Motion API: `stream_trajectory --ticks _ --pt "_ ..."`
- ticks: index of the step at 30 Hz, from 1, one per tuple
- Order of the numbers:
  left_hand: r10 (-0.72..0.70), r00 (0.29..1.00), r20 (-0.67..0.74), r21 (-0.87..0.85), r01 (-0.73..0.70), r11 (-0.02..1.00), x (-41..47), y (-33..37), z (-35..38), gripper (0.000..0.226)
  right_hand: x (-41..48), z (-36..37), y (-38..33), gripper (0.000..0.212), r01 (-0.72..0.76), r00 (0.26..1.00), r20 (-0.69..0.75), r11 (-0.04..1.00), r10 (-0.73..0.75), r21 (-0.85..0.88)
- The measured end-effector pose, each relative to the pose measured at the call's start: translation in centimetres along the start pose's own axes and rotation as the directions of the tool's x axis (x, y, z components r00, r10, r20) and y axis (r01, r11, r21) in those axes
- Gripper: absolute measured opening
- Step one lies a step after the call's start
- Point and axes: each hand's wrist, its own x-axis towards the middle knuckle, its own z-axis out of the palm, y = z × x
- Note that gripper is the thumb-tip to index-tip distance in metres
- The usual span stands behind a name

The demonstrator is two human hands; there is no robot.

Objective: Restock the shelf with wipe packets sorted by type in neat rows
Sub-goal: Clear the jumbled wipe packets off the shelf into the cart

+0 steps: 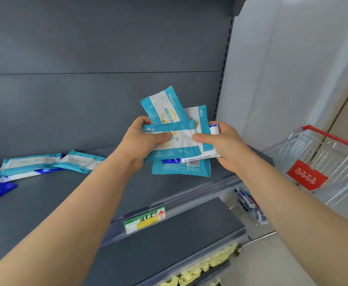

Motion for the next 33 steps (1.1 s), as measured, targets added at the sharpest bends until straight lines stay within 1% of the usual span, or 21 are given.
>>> stream_trajectory --ticks 3,8,10,14,17,20,22,24,27,30,33 --pt "-0.036 0.997 0.065 -0.023 0.038 0.999 1.2 -1.3 7.5 0.046 0.7 -7.7 -0.4 0.044 -0.005 0.997 -0.076 0.998 0.000 -0.057" --pt "-0.070 0.989 0.130 -0.050 0.077 0.996 3.4 -4.1 19.8 0.049 2.0 -19.9 -0.8 0.034 -0.013 0.987 -0.160 0.990 -0.010 -0.143" --pt "-0.087 0.985 0.150 -0.063 0.097 0.993 4.5 -5.4 24.3 0.049 2.8 -24.3 -0.5 0.034 -0.027 0.981 -0.194 0.986 -0.006 -0.165" --pt "-0.138 0.975 0.175 -0.079 0.154 0.985 7.1 -8.1 32.3 0.051 5.2 -32.3 0.9 0.044 -0.085 0.964 -0.261 0.982 0.039 -0.168" --pt "-0.128 0.975 0.183 -0.015 0.133 0.991 10.1 -10.0 37.8 0.048 7.7 -37.7 2.4 0.041 -0.119 0.953 -0.296 0.981 0.070 -0.152" --pt "-0.101 0.979 0.179 0.045 0.095 0.995 13.7 -11.3 43.1 0.044 11.0 -42.8 3.1 0.035 -0.140 0.947 -0.310 0.979 0.088 -0.149" --pt "-0.107 0.978 0.181 0.064 0.097 0.993 16.4 -12.2 46.4 0.046 13.4 -46.0 3.1 0.039 -0.161 0.944 -0.315 0.971 0.099 -0.175" --pt "-0.131 0.972 0.194 0.066 0.120 0.991 19.4 -12.9 49.6 0.047 16.1 -49.1 3.1 0.042 -0.171 0.939 -0.327 0.969 0.105 -0.179" --pt "-0.184 0.964 0.193 0.073 0.173 0.982 23.6 -14.3 53.7 0.044 20.2 -53.1 3.7 0.035 -0.190 0.930 -0.345 0.968 0.125 -0.163" --pt "-0.236 0.955 0.178 0.084 0.224 0.971 27.2 -16.2 56.8 0.045 24.3 -56.4 5.3 0.041 -0.226 0.929 -0.331 0.961 0.164 -0.157" --pt "-0.282 0.947 0.156 0.112 0.267 0.957 30.7 -18.8 59.0 0.045 28.5 -59.1 8.0 0.036 -0.275 0.928 -0.300 0.950 0.222 -0.146"
